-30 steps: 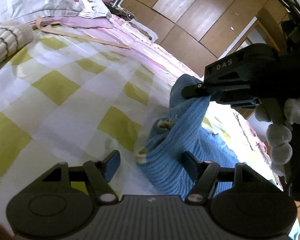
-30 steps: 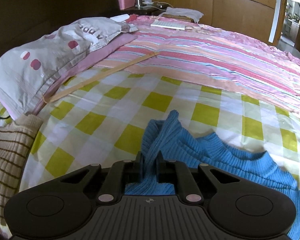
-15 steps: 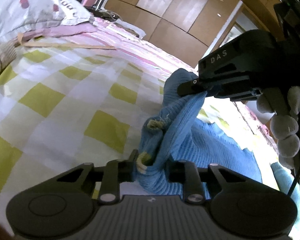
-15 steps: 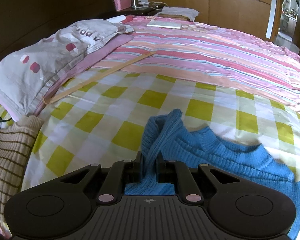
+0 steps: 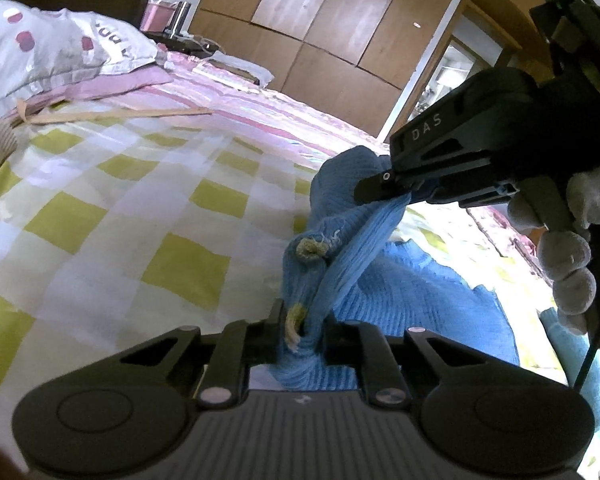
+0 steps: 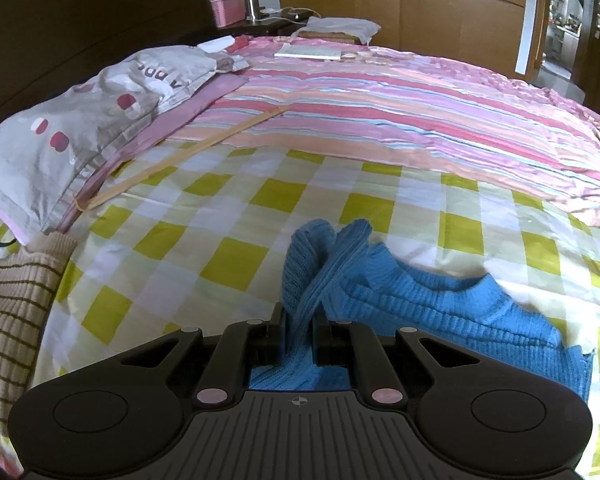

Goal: Fold small clothes

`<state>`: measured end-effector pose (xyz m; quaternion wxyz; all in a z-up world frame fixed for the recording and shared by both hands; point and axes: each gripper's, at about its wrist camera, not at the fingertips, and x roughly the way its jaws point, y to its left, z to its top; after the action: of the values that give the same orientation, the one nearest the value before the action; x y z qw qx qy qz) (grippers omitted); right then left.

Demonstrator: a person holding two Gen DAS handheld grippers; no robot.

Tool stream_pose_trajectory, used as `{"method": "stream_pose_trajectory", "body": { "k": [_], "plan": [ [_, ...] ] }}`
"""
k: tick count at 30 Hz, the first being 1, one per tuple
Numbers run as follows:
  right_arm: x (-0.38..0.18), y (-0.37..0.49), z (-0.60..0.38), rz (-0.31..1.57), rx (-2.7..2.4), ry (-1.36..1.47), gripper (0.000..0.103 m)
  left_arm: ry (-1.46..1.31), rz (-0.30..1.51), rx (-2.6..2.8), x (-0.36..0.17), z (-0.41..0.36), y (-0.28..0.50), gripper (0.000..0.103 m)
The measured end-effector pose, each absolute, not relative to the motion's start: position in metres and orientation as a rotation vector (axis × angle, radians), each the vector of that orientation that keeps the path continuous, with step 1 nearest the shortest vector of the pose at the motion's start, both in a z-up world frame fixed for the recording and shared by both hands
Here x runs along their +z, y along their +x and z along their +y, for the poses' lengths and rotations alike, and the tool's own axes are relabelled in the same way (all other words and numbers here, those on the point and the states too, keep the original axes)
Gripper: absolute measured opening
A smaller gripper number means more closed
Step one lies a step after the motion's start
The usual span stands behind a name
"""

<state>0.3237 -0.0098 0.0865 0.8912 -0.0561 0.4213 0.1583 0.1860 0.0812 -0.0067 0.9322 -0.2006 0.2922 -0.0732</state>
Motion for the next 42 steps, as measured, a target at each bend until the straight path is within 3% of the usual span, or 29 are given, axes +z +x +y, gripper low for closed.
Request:
{"method": "stream_pose_trajectory", "body": {
  "k": [42],
  "plan": [
    [0.096, 0.318, -0.156, 0.844, 0.227, 0.080, 0.010, -0.129, 0.636, -0.290, 0.030, -0.058, 0.202, 0.020]
  ]
}}
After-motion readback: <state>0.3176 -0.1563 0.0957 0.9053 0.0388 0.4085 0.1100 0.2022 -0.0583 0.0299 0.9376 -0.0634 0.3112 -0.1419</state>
